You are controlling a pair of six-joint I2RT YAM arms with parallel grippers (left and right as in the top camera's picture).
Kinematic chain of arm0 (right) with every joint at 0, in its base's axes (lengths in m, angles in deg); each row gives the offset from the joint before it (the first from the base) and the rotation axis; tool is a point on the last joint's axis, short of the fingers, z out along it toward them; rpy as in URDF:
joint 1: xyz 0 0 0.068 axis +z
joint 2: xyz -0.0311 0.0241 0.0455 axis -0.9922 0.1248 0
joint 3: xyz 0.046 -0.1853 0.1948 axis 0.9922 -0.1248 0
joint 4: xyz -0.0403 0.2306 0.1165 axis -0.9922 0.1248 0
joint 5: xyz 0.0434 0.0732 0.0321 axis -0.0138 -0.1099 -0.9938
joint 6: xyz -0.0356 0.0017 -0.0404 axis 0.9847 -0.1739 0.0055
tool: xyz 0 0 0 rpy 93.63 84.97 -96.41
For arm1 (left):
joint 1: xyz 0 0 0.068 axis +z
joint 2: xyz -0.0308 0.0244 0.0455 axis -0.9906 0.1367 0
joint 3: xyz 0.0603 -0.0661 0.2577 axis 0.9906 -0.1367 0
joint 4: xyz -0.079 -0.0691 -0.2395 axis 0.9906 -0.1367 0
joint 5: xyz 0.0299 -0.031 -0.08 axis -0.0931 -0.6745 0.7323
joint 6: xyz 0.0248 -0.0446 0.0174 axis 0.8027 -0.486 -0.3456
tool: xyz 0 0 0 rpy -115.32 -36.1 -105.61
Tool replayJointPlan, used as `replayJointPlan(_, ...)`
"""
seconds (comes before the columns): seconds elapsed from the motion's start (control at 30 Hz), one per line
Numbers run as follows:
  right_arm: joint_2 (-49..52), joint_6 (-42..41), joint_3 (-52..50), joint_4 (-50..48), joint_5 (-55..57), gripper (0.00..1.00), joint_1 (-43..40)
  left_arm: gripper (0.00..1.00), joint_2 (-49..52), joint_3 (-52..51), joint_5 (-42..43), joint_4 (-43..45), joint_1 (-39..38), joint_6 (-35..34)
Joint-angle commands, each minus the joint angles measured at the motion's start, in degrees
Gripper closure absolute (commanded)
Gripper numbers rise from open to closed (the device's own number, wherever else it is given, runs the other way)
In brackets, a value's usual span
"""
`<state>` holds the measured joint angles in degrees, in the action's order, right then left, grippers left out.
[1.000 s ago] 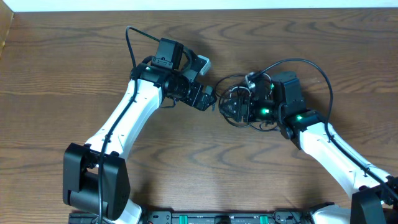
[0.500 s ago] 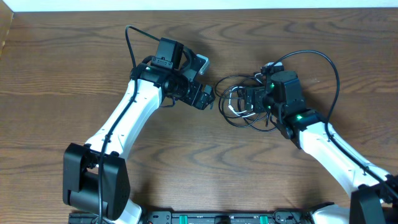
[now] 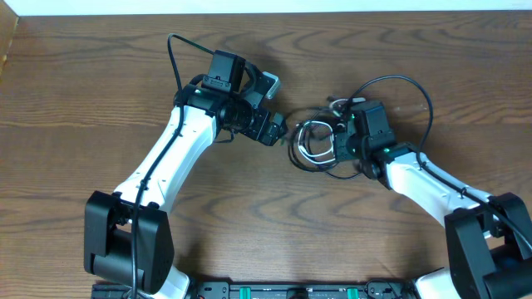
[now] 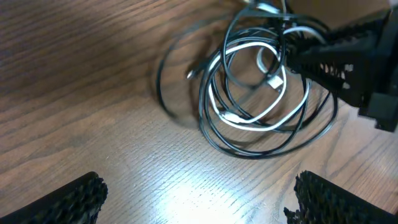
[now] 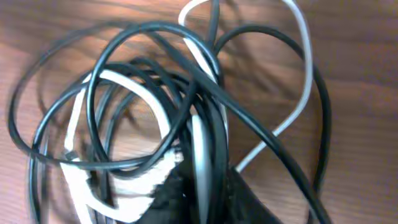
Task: Untangle cables
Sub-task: 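Hold the cables with both grippers and pull them apart sideways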
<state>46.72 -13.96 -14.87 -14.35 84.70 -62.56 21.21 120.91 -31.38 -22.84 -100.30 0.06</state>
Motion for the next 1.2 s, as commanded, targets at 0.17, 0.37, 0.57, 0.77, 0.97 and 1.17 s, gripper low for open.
replayJointPlan(0.17,-10.91,6.4,0.39,4.0,-5.14,0.99,-0.13,0.03,-0.81,-0.17,-0.02,0.04,0.09,0.57)
replayJointPlan(0.37,-19.26,20.22,0.39,3.93,-5.9,0.99,-0.15,0.02,-3.82,0.15,9.4,0.28,0.26,5.38)
replayJointPlan(0.57,-23.26,35.06,0.39,3.61,-12.31,0.99,-0.13,0.02,-10.23,0.2,14.93,1.2,0.35,8.17)
replayJointPlan(0.77,-23.26,38.25,0.39,0.79,-15.61,0.99,-0.13,0.03,-12.31,0.2,18.62,0.85,0.35,10.01)
replayJointPlan(0.97,-23.26,37.94,0.39,-0.61,-20.9,0.99,-0.13,0.02,-12.28,0.2,21.9,0.17,0.35,10.54)
replayJointPlan(1.17,-23.26,36.28,0.39,-0.96,-26.47,0.99,-0.15,0.03,-12.28,0.2,25.03,-0.26,0.35,12.74)
